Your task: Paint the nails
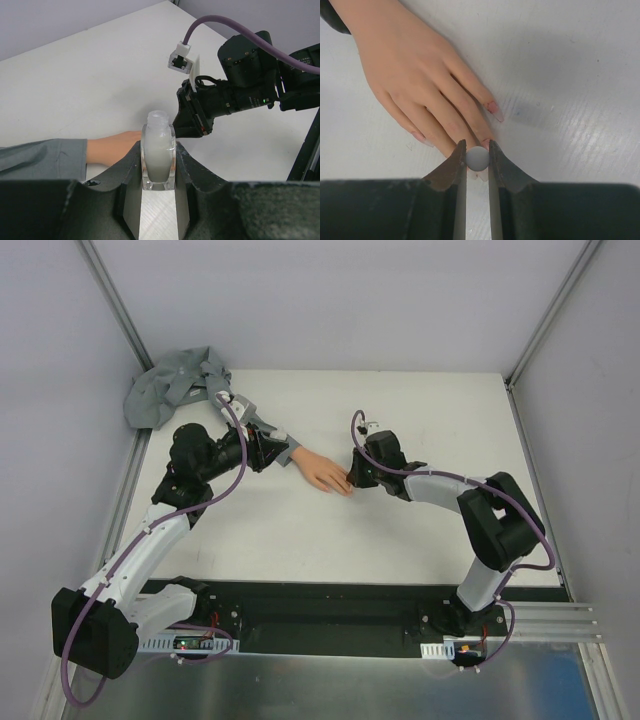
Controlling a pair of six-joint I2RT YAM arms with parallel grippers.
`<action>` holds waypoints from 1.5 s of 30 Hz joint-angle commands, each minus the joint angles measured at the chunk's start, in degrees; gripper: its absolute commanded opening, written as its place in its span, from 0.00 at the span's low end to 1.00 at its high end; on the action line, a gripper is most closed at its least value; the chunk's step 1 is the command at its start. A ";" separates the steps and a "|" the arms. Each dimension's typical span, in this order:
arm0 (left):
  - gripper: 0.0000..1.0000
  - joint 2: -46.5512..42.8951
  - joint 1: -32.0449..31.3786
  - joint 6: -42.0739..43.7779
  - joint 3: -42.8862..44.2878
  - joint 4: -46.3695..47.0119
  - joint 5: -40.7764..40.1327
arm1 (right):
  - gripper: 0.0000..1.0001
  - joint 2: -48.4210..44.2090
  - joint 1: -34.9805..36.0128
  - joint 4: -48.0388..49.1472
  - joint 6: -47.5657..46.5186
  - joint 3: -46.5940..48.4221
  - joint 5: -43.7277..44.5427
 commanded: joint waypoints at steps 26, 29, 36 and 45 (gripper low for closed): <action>0.00 -0.58 -0.02 -0.10 0.23 2.45 2.60 | 0.00 -0.36 0.67 -1.08 0.35 0.41 2.43; 0.00 -0.58 -0.02 -0.10 0.23 2.45 2.60 | 0.00 -0.63 0.67 -1.17 0.17 0.23 2.52; 0.00 -0.76 -0.02 -0.10 0.23 2.45 2.69 | 0.00 -0.01 0.67 -1.17 0.52 0.06 2.08; 0.00 -0.58 -0.02 -0.19 0.23 2.45 2.60 | 0.00 -0.10 0.67 -1.26 0.70 -0.38 2.08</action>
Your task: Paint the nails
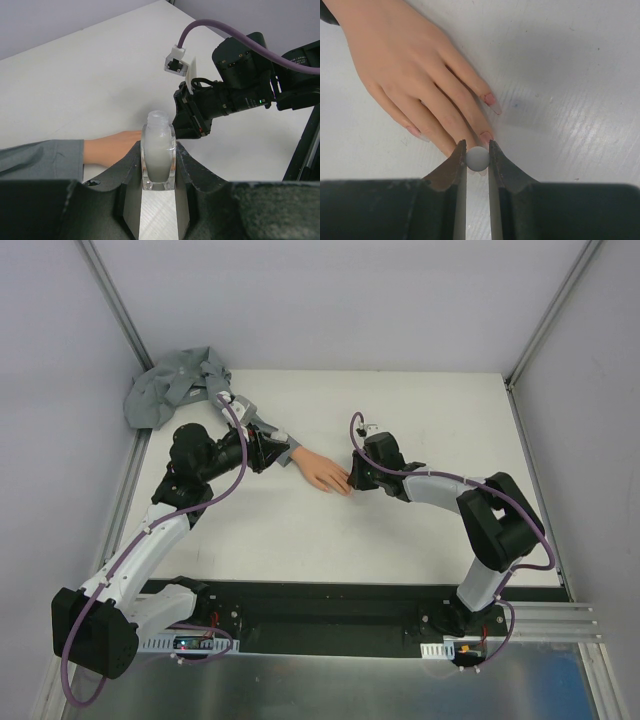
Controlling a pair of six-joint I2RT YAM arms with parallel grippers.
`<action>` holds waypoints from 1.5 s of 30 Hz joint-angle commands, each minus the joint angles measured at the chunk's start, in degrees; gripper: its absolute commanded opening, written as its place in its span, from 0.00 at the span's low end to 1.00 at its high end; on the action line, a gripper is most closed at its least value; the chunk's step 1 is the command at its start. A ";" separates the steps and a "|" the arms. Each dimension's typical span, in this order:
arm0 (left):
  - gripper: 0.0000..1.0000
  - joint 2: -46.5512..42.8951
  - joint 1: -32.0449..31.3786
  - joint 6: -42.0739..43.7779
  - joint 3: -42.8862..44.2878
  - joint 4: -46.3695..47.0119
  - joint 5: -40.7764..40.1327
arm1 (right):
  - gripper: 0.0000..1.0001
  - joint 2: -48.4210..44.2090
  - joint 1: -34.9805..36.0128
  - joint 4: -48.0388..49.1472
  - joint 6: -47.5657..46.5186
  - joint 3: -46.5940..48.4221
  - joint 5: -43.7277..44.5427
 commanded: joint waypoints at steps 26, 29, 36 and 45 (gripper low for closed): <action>0.00 -0.95 -0.02 -0.10 0.23 2.45 1.82 | 0.00 -0.01 0.08 0.93 -0.20 -0.10 -0.19; 0.00 -0.87 -0.02 -0.10 0.23 2.45 1.73 | 0.00 0.34 0.17 1.10 -0.11 0.60 -0.63; 0.00 -0.87 -0.02 -0.10 0.23 2.45 1.64 | 0.00 0.69 0.08 1.81 -0.12 1.31 -1.86; 0.00 -0.87 -0.02 -0.19 0.23 2.45 1.73 | 0.00 1.39 0.17 1.72 -0.29 2.89 -1.78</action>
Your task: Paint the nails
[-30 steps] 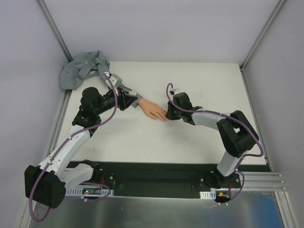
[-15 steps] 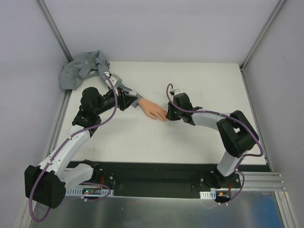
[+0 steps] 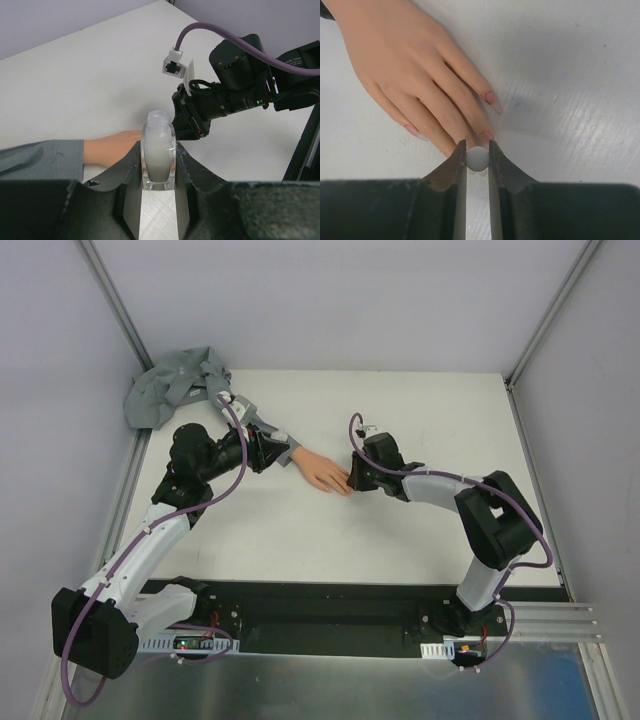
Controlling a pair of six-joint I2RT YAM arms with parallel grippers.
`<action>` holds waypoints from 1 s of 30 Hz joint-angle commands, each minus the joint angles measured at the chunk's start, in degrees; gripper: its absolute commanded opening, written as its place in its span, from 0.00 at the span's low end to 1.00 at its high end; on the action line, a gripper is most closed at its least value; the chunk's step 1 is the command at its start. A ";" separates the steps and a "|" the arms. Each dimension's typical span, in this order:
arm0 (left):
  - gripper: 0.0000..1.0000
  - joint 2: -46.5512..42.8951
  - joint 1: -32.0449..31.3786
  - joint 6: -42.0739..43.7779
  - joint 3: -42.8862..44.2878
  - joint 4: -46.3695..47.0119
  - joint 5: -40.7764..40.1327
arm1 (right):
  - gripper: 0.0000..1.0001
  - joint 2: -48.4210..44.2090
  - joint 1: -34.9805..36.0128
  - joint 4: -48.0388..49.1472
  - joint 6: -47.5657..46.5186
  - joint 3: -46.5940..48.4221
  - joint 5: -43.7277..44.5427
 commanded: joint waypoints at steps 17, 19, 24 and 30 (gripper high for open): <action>0.00 -0.93 -0.02 0.16 0.23 2.36 1.51 | 0.00 -0.18 0.17 0.36 0.00 1.56 0.66; 0.00 -0.85 -0.02 0.16 0.23 2.36 1.60 | 0.00 -0.36 0.08 0.27 -0.27 1.38 0.75; 0.00 -0.93 -0.02 0.08 0.23 2.36 1.69 | 0.00 -0.80 0.08 0.27 -0.35 0.32 0.92; 0.00 -0.76 -0.02 0.08 0.23 2.36 1.60 | 0.00 -1.68 0.08 0.36 -0.36 -0.47 1.18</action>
